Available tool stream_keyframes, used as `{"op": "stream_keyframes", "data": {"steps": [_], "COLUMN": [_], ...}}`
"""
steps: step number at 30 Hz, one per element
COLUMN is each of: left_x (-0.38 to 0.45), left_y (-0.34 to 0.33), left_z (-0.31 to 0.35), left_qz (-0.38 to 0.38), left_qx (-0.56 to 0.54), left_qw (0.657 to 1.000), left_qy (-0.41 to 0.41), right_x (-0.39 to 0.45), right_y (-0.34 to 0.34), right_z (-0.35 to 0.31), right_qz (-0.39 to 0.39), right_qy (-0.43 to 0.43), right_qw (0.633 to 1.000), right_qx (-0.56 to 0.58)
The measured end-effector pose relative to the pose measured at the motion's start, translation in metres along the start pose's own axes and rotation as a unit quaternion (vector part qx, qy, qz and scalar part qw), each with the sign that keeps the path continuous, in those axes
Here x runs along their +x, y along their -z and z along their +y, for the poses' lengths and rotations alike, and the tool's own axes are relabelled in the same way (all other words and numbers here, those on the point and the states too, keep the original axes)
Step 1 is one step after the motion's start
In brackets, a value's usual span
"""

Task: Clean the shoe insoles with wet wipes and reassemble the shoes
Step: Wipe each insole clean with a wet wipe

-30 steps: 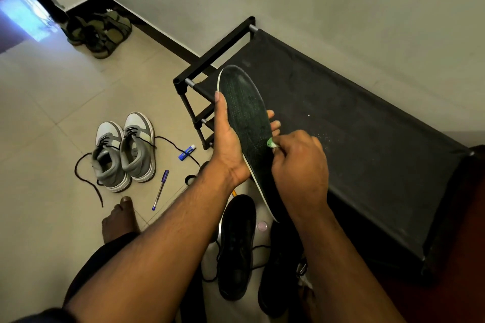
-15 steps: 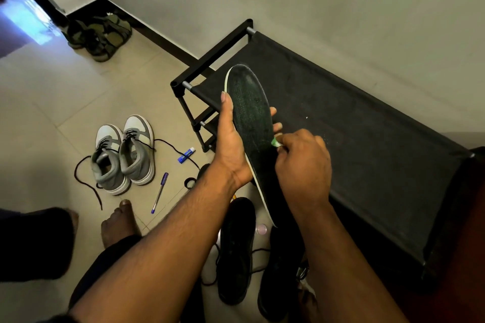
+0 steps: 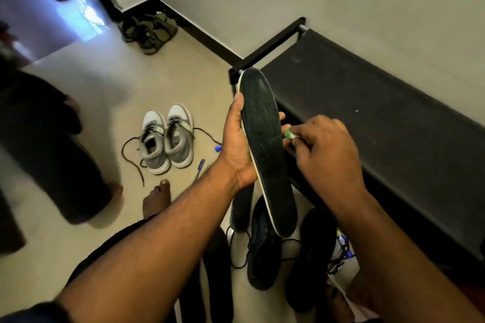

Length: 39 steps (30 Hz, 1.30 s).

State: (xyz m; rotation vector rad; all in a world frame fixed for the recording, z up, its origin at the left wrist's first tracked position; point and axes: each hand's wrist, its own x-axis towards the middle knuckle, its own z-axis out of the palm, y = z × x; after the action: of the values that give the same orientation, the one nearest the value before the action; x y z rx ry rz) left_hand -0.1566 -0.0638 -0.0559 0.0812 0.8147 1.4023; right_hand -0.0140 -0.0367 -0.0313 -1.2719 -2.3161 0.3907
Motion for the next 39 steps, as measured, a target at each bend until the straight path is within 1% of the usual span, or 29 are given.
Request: {"op": "stream_keyframes", "data": {"steps": [2, 4, 6, 8, 11, 13, 16, 18, 21, 23, 25, 27, 28, 29, 32, 33, 35, 37, 39], "left_x": [-0.016, -0.032, -0.046, -0.059, -0.073, -0.078, -0.079, -0.079, -0.079, -0.075, -0.072, -0.067, -0.065, -0.063, -0.062, -0.063, -0.063, -0.060, -0.058], "left_y": [0.014, 0.028, 0.042, 0.054, 0.066, 0.073, 0.078, 0.075, 0.069, 0.068, 0.067, 0.066, 0.065, 0.065, 0.066, 0.065, 0.065, 0.063, 0.061], "left_z": [0.006, 0.007, 0.004, 0.004, 0.010, 0.017, 0.025, 0.028, 0.029, 0.028, 0.029, 0.028, 0.026, 0.024, 0.017, 0.014, 0.013, 0.011, 0.010], "left_qz": [0.000, -0.005, -0.010, -0.018, -0.029, -0.021, -0.004, 0.007, 0.011, 0.018, 0.020, 0.023, 0.024, 0.028, 0.027, 0.022, 0.027, 0.030, 0.037], "left_qx": [-0.007, -0.012, -0.022, -0.035, -0.044, -0.035, -0.029, -0.019, 0.002, 0.000, -0.001, 0.000, 0.003, 0.010, 0.036, 0.040, 0.039, 0.034, 0.031], "left_qw": [1.000, 1.000, 1.000, 0.999, 0.999, 0.999, 1.000, 1.000, 1.000, 1.000, 1.000, 0.999, 0.999, 0.999, 0.999, 0.999, 0.999, 0.999, 0.999], "left_qy": [0.000, -0.001, 0.000, 0.001, -0.002, -0.003, -0.011, -0.014, 0.000, -0.006, -0.011, -0.026, -0.032, -0.033, -0.022, -0.017, -0.013, -0.013, -0.023], "right_x": [-0.014, -0.027, -0.032, -0.033, -0.039, -0.049, -0.063, -0.060, -0.047, -0.045, -0.051, -0.060, -0.062, -0.061, -0.054, -0.053, -0.055, -0.060, -0.066], "right_y": [-0.002, -0.011, -0.022, -0.030, -0.036, -0.037, -0.042, -0.045, -0.046, -0.041, -0.039, -0.043, -0.046, -0.050, -0.053, -0.051, -0.047, -0.045, -0.047], "right_z": [-0.028, -0.051, -0.063, -0.066, -0.070, -0.085, -0.107, -0.106, -0.088, -0.081, -0.086, -0.091, -0.088, -0.082, -0.058, -0.052, -0.051, -0.063, -0.074], "right_qz": [-0.004, -0.038, -0.059, -0.071, -0.055, -0.039, -0.039, -0.036, -0.021, -0.002, 0.016, 0.017, 0.014, 0.006, -0.028, -0.026, -0.005, 0.021, 0.029], "right_qy": [0.090, 0.148, 0.144, 0.111, 0.078, 0.098, 0.160, 0.151, 0.105, 0.096, 0.133, 0.178, 0.184, 0.177, 0.117, 0.101, 0.092, 0.132, 0.180], "right_qw": [0.995, 0.987, 0.988, 0.990, 0.990, 0.991, 0.986, 0.987, 0.990, 0.991, 0.989, 0.983, 0.981, 0.981, 0.981, 0.982, 0.988, 0.988, 0.982], "right_qx": [0.051, 0.049, 0.011, -0.043, -0.099, -0.077, -0.031, -0.040, -0.095, -0.089, -0.065, -0.052, -0.058, -0.076, -0.149, -0.155, -0.126, -0.074, -0.052]}}
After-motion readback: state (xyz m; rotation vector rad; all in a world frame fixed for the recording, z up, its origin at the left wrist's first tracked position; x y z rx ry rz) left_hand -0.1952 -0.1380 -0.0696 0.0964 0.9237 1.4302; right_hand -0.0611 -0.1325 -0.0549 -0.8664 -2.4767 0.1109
